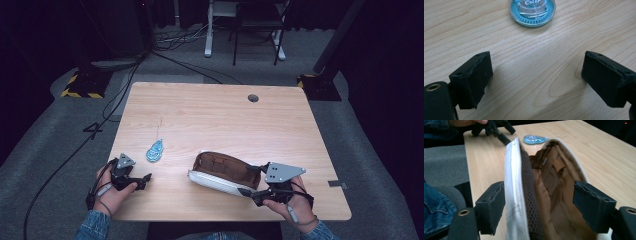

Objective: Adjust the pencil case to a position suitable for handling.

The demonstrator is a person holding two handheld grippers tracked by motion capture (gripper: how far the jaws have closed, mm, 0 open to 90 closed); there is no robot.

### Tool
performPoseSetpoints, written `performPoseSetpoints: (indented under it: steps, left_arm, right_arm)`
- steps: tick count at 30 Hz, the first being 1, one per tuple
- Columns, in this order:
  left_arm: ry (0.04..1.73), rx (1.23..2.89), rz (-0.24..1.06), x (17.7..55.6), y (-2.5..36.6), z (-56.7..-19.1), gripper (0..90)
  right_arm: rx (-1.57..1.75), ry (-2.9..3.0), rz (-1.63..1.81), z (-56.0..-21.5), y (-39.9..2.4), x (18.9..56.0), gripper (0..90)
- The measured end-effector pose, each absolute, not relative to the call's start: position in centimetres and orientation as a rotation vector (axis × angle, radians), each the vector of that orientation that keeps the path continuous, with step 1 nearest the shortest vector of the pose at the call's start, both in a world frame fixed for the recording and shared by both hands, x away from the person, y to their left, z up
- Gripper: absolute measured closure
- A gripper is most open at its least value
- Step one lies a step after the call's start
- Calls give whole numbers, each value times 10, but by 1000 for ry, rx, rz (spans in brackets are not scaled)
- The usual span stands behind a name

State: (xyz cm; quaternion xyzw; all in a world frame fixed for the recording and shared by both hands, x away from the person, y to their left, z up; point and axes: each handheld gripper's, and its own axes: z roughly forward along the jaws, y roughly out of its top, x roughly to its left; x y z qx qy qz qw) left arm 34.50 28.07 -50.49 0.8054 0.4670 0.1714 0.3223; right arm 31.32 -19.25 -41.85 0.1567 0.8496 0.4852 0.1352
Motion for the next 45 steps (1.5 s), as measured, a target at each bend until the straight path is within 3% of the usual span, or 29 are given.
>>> performPoseSetpoints:
  steps: [17,45]
  left_arm:
    - [1226,2114,451,345,281,-505,104]
    - [1210,2108,444,352,275,-492,168]
  right_arm:
    - [780,2306,1309,-406,-251,335,240]
    - [1177,2179,1043,-467,-335,374,169]
